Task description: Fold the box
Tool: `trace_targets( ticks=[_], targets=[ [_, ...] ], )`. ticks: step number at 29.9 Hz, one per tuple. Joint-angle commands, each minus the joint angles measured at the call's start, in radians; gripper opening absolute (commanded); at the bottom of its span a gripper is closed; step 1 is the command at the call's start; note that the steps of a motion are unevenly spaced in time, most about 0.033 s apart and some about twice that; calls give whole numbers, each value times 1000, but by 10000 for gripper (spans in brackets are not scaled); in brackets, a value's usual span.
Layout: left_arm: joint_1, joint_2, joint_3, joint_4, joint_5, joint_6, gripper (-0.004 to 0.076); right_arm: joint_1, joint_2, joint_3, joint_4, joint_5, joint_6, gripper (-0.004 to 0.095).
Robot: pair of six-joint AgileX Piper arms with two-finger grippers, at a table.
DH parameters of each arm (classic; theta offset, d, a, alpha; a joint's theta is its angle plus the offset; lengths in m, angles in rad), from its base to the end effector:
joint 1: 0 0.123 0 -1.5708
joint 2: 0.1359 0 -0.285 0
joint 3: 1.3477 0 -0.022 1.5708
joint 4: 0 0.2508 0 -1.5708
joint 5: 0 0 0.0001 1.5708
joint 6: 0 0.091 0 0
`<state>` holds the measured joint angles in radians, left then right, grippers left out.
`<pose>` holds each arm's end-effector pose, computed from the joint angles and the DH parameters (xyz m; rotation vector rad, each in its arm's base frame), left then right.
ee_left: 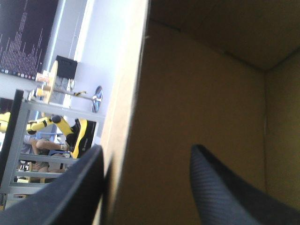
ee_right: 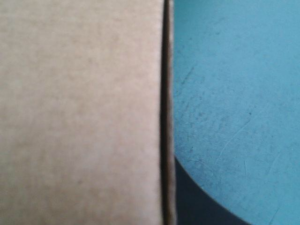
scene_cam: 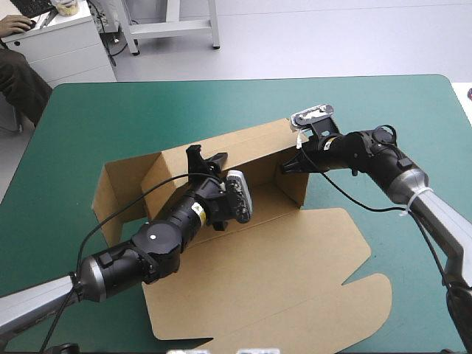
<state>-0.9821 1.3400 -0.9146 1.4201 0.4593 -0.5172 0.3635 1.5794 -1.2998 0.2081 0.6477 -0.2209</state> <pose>0.1953 -0.2205 0.3115 1.3833 1.3869 0.3856 0.3252 0.1359 0.3120 -0.5573 2.3473 0.2935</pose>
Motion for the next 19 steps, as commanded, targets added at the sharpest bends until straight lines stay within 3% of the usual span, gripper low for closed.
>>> trace_targets(
  ticks=[1,3,8,11,14,17,19],
  targets=[
    [-106,-20,-74,12,112,-29,504,-7,-33,-24,-117,-35,132,-11],
    [-151,-26,-95,30,181,-29,504,-7,-33,-24,-129,-33,146,-11],
    [-247,-51,-129,42,212,-29,503,-11,-41,-24,-135,-12,146,-17],
    [-292,-63,-162,42,251,-29,461,-20,-61,-28,-150,-6,146,-19],
    [-315,-66,-198,38,286,-26,314,-38,-92,-28,-156,-2,146,-19],
    [-317,-66,-249,-33,288,6,4,-64,-127,-28,-177,26,142,-19],
    [-316,-66,-280,-88,285,69,19,-81,-143,-28,-184,53,137,-20]
  ],
)
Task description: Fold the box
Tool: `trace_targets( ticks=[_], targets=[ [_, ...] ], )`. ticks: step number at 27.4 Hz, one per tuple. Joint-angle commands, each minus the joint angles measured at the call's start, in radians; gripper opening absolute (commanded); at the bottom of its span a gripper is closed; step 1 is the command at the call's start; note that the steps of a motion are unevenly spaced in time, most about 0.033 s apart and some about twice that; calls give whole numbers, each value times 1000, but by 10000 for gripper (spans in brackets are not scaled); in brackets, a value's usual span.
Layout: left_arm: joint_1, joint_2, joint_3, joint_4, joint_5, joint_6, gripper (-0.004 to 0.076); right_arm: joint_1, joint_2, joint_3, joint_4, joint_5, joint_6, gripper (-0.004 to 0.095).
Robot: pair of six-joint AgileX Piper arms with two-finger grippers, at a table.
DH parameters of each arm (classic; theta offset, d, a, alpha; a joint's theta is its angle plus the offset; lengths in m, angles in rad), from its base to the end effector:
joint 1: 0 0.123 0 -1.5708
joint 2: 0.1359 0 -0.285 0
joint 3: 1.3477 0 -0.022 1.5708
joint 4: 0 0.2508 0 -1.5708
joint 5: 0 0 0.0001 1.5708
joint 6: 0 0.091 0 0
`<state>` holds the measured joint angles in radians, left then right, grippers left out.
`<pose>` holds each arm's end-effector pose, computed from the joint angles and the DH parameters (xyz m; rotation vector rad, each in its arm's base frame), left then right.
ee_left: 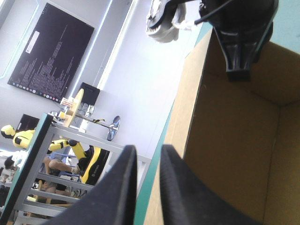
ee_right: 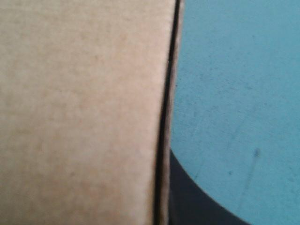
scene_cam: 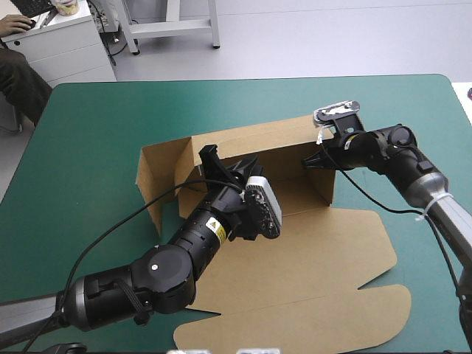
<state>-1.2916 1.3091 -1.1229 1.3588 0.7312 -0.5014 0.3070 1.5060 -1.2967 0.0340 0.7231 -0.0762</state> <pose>0.1349 -0.2548 0.3834 1.2482 1.2910 0.2996 0.3160 0.1023 0.3305 -0.4408 2.3801 0.1445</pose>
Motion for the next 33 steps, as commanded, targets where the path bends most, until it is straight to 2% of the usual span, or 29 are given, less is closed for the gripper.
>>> trace_targets(
  ticks=[1,8,15,22,28,33],
  targets=[
    [-6,-35,-90,-64,13,82,16,-36,-76,-31,-10,-5,-9,-20],
    [24,-35,-256,-439,80,384,16,-63,-87,-31,-7,68,-25,-20],
    [292,-35,-398,-815,161,570,16,-63,-87,-31,-1,78,-25,-20],
    [631,-83,-429,-1034,186,578,15,-63,-87,-31,1,89,-25,-20],
    [896,-165,-402,-1248,280,569,15,-63,-87,-31,6,97,-21,-20],
    [942,-303,-182,-1255,181,565,15,-63,-97,-31,44,102,-25,-20]
  ],
)
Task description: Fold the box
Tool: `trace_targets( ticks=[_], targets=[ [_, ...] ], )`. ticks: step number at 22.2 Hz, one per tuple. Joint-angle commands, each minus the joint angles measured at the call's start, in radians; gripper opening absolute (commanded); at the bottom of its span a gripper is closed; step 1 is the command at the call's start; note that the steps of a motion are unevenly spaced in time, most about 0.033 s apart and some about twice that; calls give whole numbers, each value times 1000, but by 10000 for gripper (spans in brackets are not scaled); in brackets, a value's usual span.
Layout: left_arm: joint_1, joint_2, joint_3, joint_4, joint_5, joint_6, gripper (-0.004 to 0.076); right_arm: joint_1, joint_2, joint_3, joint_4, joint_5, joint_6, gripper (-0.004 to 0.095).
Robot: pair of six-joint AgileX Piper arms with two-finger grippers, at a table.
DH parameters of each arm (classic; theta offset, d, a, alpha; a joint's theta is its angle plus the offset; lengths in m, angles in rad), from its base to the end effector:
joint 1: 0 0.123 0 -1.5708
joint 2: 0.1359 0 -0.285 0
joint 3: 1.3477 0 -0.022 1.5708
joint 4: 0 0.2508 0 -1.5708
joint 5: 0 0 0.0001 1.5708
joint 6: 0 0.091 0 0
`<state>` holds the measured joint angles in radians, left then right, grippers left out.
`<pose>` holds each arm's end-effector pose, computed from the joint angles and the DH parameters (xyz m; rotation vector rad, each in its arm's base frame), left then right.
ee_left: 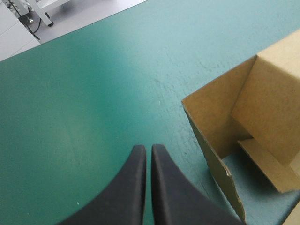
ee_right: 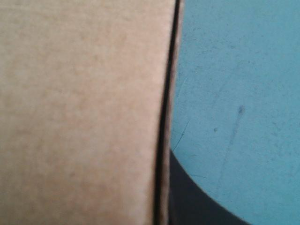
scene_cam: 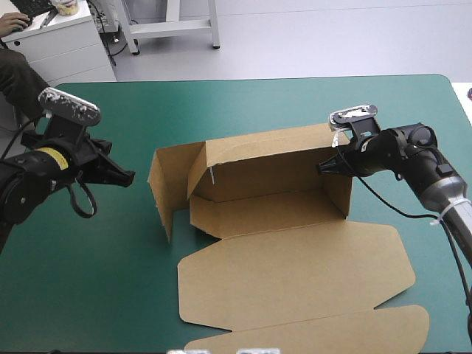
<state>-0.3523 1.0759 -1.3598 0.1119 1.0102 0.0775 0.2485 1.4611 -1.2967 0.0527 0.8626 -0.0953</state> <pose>0.1892 -0.0604 0.4474 0.4827 2.1503 -0.0155 0.3023 0.0805 0.3371 -0.4036 2.4808 0.1270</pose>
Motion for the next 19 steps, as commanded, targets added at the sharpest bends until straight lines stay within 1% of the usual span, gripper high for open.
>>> trace_targets(
  ticks=[1,3,5,6,8,11,13,19],
  targets=[
    [3,-115,129,-8,-112,-13,15,-5,-68,-31,25,-37,-6,-20],
    [3,-172,220,-7,-115,-13,15,-5,-96,-33,23,-18,-6,-20],
    [3,-221,287,-9,-127,-13,15,-5,-103,-49,23,65,-24,-20],
    [3,-246,308,-15,-138,-16,15,-5,-100,-62,25,131,-32,-20],
    [3,-274,321,-26,-148,-16,15,-5,-85,-73,25,223,-39,-20],
    [3,-291,321,-26,-166,-16,15,-5,-46,-96,25,299,-51,-20],
    [3,-291,321,-31,-166,-16,15,-5,-18,-112,30,295,-53,-20],
    [3,-291,321,-46,-200,-16,15,-5,95,-206,30,209,-54,-20]
  ],
)
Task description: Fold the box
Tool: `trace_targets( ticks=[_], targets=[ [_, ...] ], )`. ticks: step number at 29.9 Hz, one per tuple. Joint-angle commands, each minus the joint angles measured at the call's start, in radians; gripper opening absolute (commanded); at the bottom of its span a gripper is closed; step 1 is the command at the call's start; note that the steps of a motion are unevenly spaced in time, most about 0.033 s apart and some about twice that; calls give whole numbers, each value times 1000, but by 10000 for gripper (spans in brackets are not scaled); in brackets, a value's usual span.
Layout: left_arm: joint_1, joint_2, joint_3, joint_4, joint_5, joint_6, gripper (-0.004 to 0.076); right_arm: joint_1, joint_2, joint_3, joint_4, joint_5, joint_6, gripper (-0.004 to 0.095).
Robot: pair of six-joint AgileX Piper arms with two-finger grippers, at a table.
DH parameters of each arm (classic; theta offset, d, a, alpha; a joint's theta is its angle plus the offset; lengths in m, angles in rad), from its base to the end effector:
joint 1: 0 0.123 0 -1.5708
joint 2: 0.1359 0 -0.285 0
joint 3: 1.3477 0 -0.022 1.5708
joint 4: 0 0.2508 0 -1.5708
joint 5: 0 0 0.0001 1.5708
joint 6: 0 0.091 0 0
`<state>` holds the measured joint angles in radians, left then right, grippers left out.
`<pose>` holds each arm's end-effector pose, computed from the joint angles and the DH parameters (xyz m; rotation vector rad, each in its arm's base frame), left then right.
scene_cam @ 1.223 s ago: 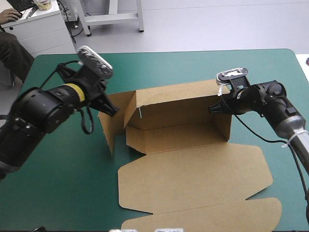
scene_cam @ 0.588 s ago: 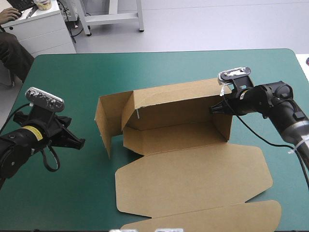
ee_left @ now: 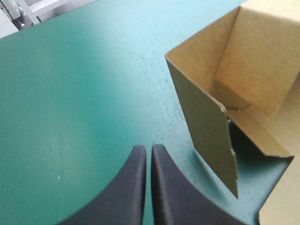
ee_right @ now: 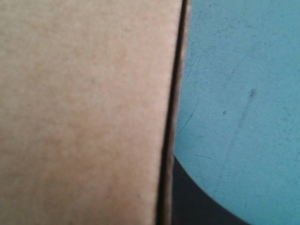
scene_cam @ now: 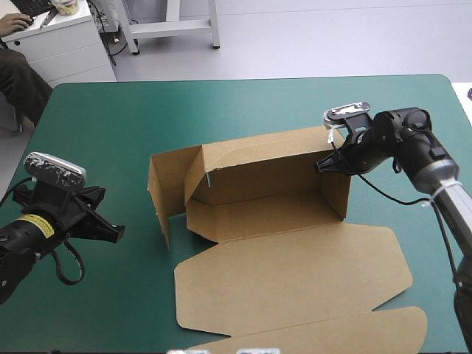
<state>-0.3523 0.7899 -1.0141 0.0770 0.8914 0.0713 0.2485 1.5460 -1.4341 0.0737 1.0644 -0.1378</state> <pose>0.1301 -0.0420 0.3988 0.4686 2.0973 -0.0710 0.3135 0.0856 0.3416 -0.4849 2.6172 0.1335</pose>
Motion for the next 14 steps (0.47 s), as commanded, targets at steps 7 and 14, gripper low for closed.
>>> trace_targets(
  ticks=[7,14],
  targets=[
    [3,-5,-25,-34,-116,-10,15,-5,222,-269,71,-44,-56,-18],
    [3,-5,-25,-34,-111,-10,15,-5,407,-425,146,16,-61,195]
  ],
)
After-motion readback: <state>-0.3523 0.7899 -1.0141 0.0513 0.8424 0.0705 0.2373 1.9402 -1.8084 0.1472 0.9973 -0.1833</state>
